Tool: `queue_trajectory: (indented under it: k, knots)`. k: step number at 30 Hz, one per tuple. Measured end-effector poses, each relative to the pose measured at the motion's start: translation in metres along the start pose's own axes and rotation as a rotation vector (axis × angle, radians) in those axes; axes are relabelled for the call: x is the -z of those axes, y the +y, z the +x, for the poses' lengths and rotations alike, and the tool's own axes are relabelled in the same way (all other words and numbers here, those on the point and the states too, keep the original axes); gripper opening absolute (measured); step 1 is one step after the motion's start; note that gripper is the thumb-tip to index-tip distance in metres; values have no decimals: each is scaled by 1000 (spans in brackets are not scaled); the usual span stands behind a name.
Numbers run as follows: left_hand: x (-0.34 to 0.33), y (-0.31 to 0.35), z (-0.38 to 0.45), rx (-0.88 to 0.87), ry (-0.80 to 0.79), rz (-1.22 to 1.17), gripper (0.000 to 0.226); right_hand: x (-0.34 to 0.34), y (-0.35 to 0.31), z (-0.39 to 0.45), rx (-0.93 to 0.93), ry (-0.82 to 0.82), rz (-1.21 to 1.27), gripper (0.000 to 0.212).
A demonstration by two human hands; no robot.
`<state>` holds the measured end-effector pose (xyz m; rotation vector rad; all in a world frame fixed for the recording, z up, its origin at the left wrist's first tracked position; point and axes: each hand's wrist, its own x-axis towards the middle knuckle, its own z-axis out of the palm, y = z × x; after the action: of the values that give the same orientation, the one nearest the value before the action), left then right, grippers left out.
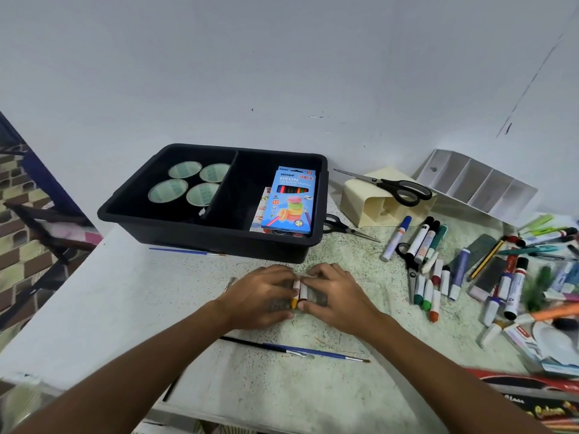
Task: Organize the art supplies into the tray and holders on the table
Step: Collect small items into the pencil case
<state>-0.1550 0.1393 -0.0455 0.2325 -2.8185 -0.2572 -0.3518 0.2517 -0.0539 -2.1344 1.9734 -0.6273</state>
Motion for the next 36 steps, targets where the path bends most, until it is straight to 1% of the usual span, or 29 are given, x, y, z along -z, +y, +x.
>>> queue_trajectory:
  k: [3,9,16,20,22,24,27,32,34,36]
  knots:
    - [-4,1,-2,9,18,-41,36,1,3,-2,12,34,51,47]
    - [-7,0,-3,-40,23,-23,36,0,2,-7,12,128,109,34]
    - [-5,1,-4,-33,3,-42,40,0,-4,-9,131,119,-147,32]
    - [6,-1,4,-39,-20,-36,38,6,-3,-7,128,63,-173,35]
    - [12,1,10,-41,16,-56,37,10,-2,-8,103,71,-139,37]
    - [14,9,20,-67,81,-77,32,18,2,-13,67,106,-103,37]
    - [7,31,45,-157,140,-129,23,36,13,-27,14,149,-74,32]
    - [-17,70,106,-247,124,-204,23,75,47,-73,-197,195,-59,27]
    - [-28,83,131,-223,105,-232,26,88,65,-97,-307,218,-83,25]
    - [-39,93,154,-150,55,-240,36,96,81,-116,-401,215,-98,29]
